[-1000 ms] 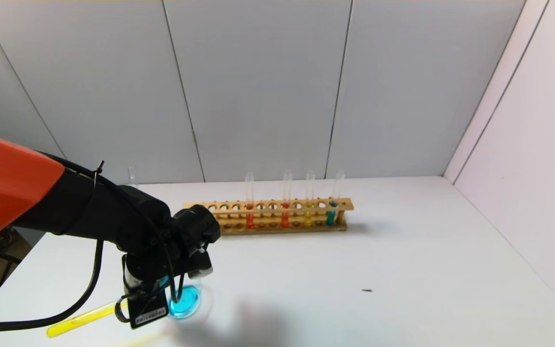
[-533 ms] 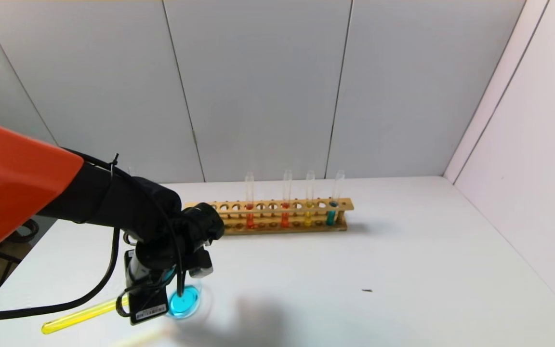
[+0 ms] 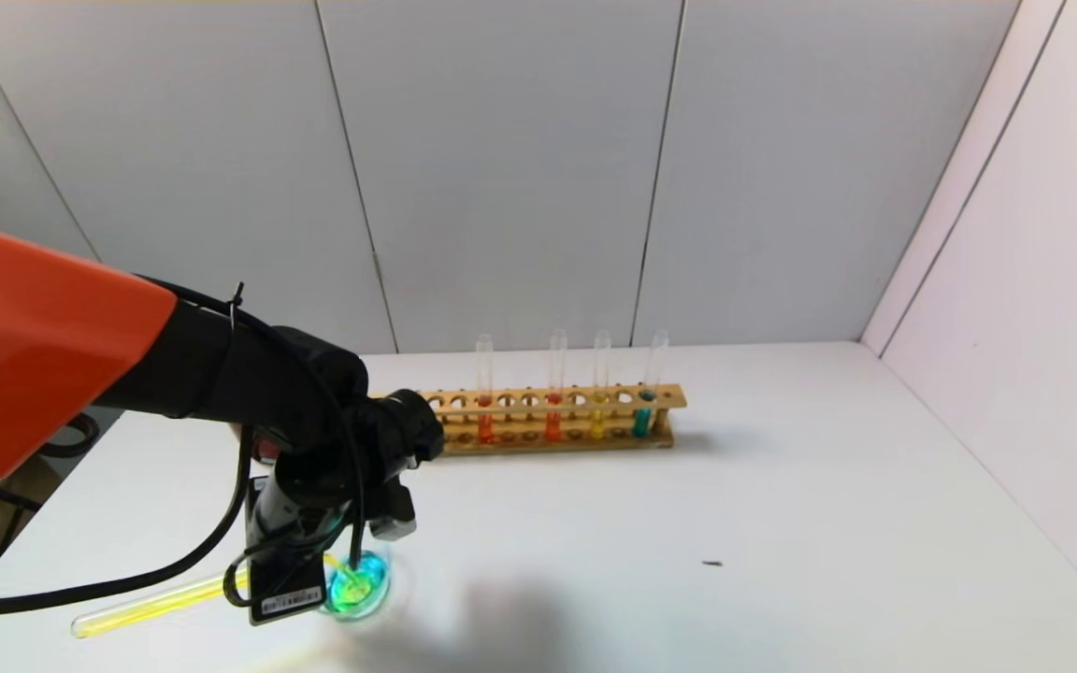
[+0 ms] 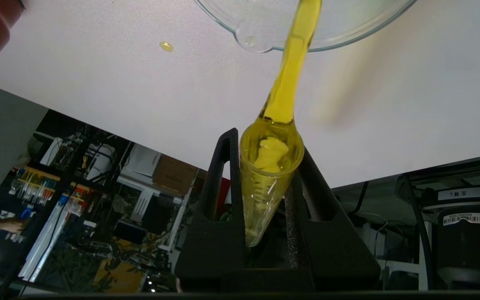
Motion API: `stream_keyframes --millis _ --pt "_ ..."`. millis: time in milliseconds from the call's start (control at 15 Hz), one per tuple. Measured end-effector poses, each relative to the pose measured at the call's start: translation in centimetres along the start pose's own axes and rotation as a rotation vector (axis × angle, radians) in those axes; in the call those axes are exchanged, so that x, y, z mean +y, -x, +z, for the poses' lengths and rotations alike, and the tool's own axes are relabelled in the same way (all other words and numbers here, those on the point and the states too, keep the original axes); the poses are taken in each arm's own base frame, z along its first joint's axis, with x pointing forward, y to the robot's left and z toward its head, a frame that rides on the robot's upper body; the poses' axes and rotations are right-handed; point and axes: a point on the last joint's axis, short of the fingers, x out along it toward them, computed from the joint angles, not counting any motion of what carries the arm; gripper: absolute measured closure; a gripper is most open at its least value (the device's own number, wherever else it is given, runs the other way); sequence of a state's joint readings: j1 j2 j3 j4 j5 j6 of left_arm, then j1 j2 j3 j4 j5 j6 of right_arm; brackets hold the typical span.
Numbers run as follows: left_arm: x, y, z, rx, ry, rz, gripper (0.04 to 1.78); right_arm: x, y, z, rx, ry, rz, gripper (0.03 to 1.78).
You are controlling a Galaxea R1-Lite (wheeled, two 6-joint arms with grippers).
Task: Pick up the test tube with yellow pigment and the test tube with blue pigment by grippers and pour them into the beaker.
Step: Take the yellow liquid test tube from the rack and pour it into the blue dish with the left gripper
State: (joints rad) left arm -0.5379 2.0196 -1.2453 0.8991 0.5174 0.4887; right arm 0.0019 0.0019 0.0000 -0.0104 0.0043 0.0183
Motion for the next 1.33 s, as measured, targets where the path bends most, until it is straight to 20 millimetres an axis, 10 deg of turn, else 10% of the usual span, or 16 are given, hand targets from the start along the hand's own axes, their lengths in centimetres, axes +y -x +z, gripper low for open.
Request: stream_keyframes --millis 1333 --pt "-0.4 0.6 3.4 0.136 -0.144 0.030 1.50 0.0 0.0 0.0 0.000 0.000 0.000 0.07"
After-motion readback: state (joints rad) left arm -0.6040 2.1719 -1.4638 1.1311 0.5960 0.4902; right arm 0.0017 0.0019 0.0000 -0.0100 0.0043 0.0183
